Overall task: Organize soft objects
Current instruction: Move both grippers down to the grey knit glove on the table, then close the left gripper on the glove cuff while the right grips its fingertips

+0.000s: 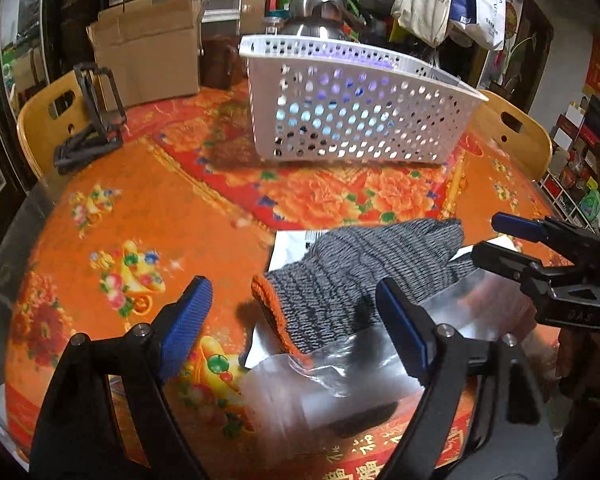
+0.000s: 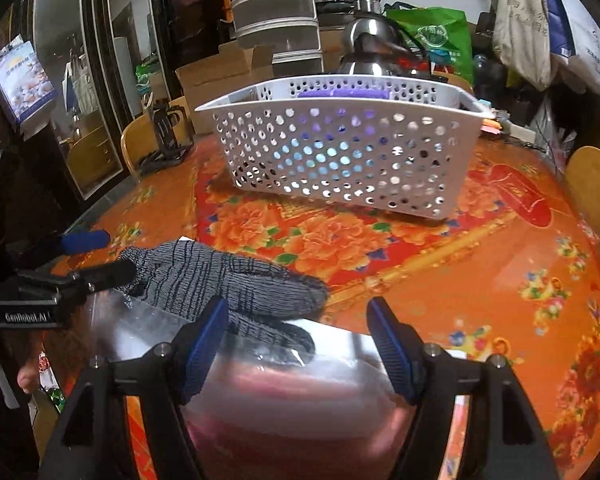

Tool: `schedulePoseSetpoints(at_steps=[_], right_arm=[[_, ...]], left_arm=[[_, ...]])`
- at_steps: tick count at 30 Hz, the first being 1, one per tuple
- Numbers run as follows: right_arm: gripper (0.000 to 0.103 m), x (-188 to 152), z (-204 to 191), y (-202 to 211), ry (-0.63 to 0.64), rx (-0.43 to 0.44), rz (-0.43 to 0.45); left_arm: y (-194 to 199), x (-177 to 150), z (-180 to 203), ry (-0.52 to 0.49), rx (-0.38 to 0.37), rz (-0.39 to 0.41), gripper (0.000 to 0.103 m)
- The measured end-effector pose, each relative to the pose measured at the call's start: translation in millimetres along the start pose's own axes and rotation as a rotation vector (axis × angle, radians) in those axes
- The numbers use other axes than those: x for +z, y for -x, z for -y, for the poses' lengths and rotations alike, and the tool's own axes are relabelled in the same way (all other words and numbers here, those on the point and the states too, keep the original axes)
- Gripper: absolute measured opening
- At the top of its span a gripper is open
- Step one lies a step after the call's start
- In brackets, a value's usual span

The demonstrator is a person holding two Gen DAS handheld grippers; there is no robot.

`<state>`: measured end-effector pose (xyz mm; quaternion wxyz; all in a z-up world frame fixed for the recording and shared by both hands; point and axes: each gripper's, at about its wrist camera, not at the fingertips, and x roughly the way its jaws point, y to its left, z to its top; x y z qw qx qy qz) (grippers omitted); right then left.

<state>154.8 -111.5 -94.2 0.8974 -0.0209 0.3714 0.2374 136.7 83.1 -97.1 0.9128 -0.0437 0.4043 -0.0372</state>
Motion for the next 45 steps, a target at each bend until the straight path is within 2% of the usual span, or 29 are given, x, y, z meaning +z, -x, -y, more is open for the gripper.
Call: schedulePoseSetpoints(at_steps=[7, 10, 11, 12, 14, 16, 17, 19, 21, 23, 26, 29, 36, 45], right_arm=[[0.071, 3, 3, -31, -0.028, 0.042, -0.049], [0.071, 5, 3, -35, -0.036, 0.047, -0.059], [0.068, 5, 3, -36, -0.034, 0.045, -0.058], [0.06, 6, 2, -36, -0.033, 0.045, -0.057], [0.055, 6, -1, -38, -0.029, 0.055, -0.065], [0.041, 6, -3, -38, -0.024, 0.051, -0.068], [0.03, 6, -3, -38, -0.023, 0.057, -0.069], [0.025, 6, -3, -40, -0.021, 0.074, -0.081], [0.018, 5, -5, -40, -0.01, 0.073, -0.085], [0.015, 5, -8, -39, -0.001, 0.07, -0.08], [0.013, 4, -9, -35, 0.006, 0.058, -0.059], [0.012, 3, -9, -29, 0.009, 0.047, -0.035], [0.011, 5, -7, -13, 0.006, 0.036, 0.023], [0.011, 19, -6, 22, 0.025, 0.006, 0.124]], left_arm=[[-16, -2, 1, -0.005, -0.02, -0.017, 0.071], [-17, -1, 4, -0.022, -0.032, -0.017, 0.062], [-17, -1, 5, -0.024, -0.033, -0.014, 0.06], [-17, -1, 5, -0.024, -0.03, -0.009, 0.059], [-17, -1, 6, -0.025, -0.03, -0.007, 0.058], [-17, -1, 6, -0.026, -0.033, -0.003, 0.057], [-17, -1, 6, -0.027, -0.033, -0.002, 0.056], [-17, -2, 7, -0.029, -0.031, 0.003, 0.052], [-17, -2, 8, -0.036, -0.029, 0.008, 0.043], [-14, -2, 11, -0.051, -0.029, 0.02, 0.034], [-8, -2, 14, -0.073, -0.014, 0.041, 0.024], [-1, 0, 15, -0.081, -0.008, 0.066, 0.021], [13, 6, 21, -0.103, -0.004, 0.124, 0.019], [40, 30, 33, -0.116, -0.024, 0.202, 0.019]])
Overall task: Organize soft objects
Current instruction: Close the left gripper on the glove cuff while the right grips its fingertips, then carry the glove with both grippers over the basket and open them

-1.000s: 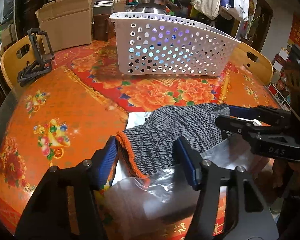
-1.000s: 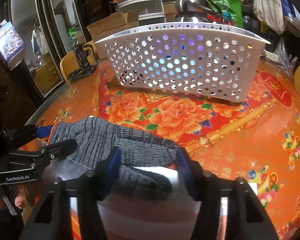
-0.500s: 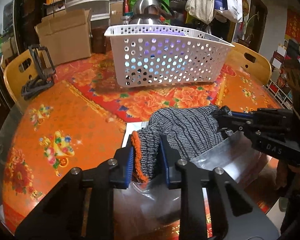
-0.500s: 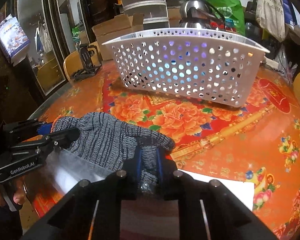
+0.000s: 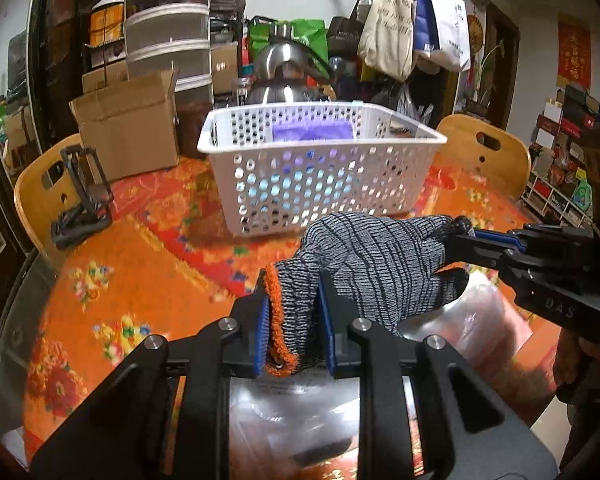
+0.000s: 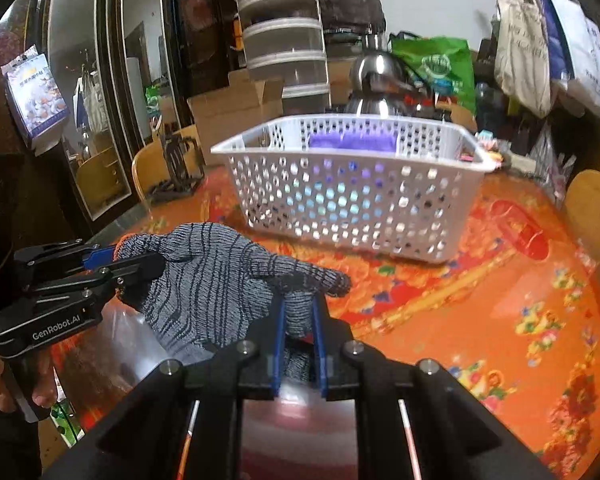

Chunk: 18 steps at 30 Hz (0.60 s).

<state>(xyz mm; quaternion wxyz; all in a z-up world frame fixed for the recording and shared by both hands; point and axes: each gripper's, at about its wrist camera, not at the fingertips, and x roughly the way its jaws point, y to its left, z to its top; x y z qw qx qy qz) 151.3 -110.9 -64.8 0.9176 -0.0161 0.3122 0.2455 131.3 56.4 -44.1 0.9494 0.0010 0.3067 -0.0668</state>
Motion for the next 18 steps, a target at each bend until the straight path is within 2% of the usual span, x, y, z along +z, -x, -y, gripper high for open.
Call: schedulePoseSetpoints(at_steps=[8, 18], right_arm=[[0.011, 25, 9, 28, -0.002, -0.008, 0.063], [0.011, 64, 18, 59, 0.014, -0.038, 0.126]], left_arm=[[20, 36, 9, -0.004, -0.036, 0.05, 0.019], [37, 103, 22, -0.03, -0.058, 0.1, 0.019]])
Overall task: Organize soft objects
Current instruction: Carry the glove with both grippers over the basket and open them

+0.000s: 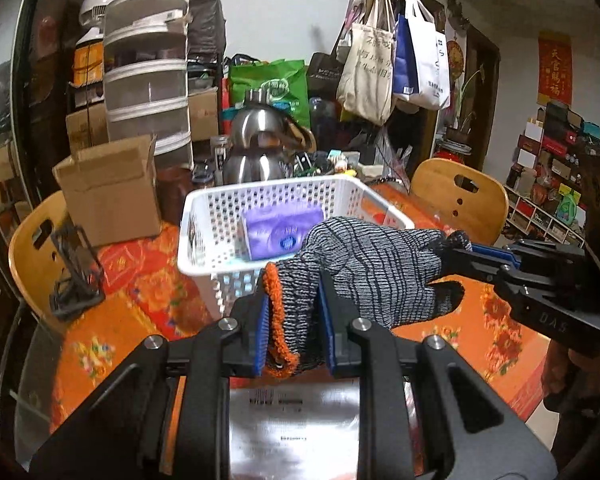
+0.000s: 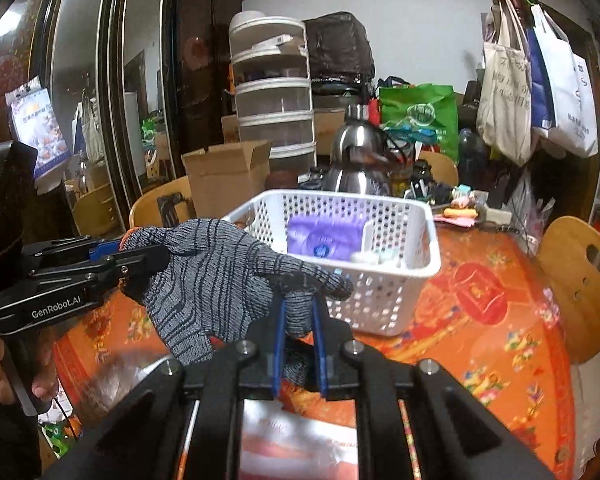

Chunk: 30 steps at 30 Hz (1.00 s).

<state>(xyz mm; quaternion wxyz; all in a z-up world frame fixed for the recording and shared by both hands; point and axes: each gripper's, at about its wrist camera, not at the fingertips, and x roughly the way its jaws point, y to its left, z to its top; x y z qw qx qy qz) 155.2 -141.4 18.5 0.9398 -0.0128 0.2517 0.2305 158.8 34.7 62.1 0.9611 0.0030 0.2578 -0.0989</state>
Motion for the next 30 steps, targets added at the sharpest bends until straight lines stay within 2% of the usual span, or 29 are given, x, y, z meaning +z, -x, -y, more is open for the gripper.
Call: schedulePoseSetpoints(at_steps=[6, 9, 15, 21, 30], right_arm=[[0.011, 44, 18, -6, -0.015, 0.008, -0.002], [0.011, 63, 27, -15, -0.02, -0.005, -0.011], [0.011, 93, 48, -53, -0.019, -0.045, -0.048], [0.011, 110, 66, -90, -0.022, -0.067, -0.069], [0.011, 106, 77, -141, 0.001, -0.08, -0.098]], left_arm=[[-17, 53, -3, 0.01, -0.002, 0.001, 0.019], [-39, 79, -7, 0.021, 0.004, -0.019, 0.019], [-92, 111, -12, 0.018, 0.024, -0.06, 0.019], [-144, 126, -21, 0.037, 0.052, -0.099, 0.019], [-203, 115, -48, 0.074, 0.071, -0.153, 0.02]])
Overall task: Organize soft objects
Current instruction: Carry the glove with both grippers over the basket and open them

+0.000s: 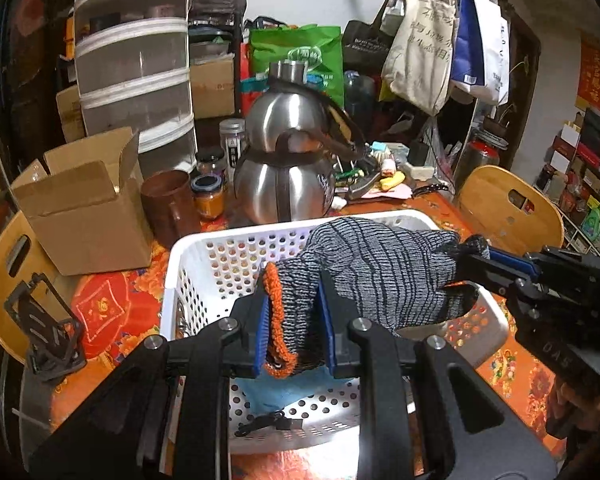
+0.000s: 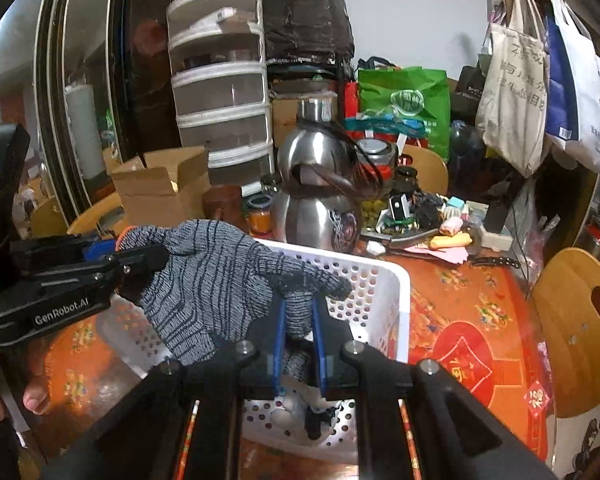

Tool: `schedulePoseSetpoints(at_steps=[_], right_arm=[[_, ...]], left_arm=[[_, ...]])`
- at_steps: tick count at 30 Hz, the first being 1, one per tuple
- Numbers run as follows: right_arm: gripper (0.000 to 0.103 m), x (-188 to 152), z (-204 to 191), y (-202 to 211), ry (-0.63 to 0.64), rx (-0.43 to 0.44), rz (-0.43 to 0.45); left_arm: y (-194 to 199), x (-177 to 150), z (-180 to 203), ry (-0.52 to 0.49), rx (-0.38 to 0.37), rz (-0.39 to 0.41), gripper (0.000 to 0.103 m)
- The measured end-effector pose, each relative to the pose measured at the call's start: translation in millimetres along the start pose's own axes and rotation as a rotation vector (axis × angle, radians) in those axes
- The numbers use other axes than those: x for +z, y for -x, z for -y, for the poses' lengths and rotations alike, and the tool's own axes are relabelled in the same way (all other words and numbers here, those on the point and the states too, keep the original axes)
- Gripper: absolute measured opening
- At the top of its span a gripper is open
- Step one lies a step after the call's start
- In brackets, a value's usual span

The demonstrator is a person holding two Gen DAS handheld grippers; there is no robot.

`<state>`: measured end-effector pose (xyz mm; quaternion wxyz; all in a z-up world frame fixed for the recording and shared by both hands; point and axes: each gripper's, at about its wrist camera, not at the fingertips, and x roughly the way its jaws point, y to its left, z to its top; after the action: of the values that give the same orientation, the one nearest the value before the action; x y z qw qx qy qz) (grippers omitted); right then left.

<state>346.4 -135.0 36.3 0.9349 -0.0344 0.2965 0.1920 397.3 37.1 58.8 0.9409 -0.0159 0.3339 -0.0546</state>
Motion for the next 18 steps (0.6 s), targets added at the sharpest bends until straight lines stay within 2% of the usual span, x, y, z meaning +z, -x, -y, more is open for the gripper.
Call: schedulePoseSetpoints(at_steps=[4, 5, 7, 8, 9, 10, 12, 14, 18], right_arm=[[0.011, -6, -3, -16, 0.011, -0.014, -0.022], [0.011, -7, -3, -19, 0.006, -0.018, -0.023], [0.018, -9, -2, -24, -0.001, -0.036, -0.023], [0.024, -10, -2, -25, -0.005, -0.045, -0.022], [0.033, -12, -1, -26, -0.008, -0.054, -0.021], [0.039, -14, -1, -25, -0.01, -0.065, -0.019], [0.064, -18, 1, -24, -0.015, -0.085, -0.02], [0.068, -23, 6, -19, -0.028, -0.098, -0.008], [0.068, -32, 12, -17, -0.045, -0.105, -0.028]], left_arm=[[-18, -5, -4, 0.0, 0.011, -0.021, 0.021], [-20, -8, -5, 0.0, 0.018, -0.017, 0.025], [-27, -11, -11, 0.016, 0.031, -0.027, 0.048], [-30, -12, -14, 0.027, 0.023, -0.039, 0.062], [-31, -14, -18, 0.037, 0.018, -0.041, 0.069], [-31, -16, -20, 0.042, 0.028, -0.035, 0.07], [-32, -20, -24, 0.043, 0.04, -0.039, 0.074], [-30, -25, -26, 0.045, 0.04, -0.041, 0.076], [-27, -35, -28, 0.042, 0.056, -0.046, 0.077]])
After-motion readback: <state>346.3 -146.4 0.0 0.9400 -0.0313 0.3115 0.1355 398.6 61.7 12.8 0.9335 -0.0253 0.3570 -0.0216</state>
